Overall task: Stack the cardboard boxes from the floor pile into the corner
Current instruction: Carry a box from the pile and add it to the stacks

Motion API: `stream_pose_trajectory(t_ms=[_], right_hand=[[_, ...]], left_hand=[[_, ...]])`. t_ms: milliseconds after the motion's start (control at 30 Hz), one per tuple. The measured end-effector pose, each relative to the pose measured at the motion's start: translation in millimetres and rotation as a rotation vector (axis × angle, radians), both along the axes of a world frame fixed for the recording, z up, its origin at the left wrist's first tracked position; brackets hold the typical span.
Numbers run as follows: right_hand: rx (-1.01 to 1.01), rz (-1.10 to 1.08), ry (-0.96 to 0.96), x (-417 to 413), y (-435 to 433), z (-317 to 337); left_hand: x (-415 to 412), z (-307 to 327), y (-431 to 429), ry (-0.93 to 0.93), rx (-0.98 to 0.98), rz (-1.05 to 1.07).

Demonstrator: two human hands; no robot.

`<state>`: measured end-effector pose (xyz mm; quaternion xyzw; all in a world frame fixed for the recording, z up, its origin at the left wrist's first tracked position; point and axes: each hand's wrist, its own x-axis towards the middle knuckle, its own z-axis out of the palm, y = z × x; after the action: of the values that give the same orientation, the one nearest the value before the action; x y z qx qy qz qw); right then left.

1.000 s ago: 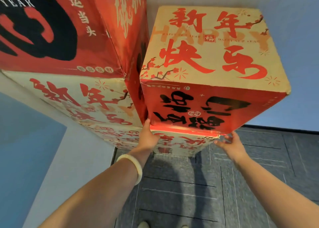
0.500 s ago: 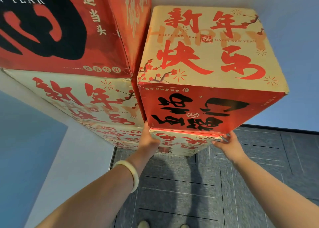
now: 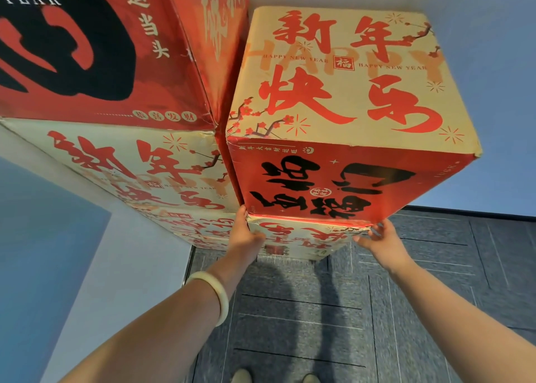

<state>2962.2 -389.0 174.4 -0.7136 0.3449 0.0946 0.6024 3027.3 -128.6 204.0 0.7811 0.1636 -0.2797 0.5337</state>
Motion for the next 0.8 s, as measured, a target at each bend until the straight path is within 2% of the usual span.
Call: stream_pose_trajectory(t_ms=[800], right_hand=[[-0.006, -0.038, 0.040, -2.6, 0.7, -1.6]], left_hand=[[-2.9, 1.7, -0.5, -0.015, 0.025, 0.047]])
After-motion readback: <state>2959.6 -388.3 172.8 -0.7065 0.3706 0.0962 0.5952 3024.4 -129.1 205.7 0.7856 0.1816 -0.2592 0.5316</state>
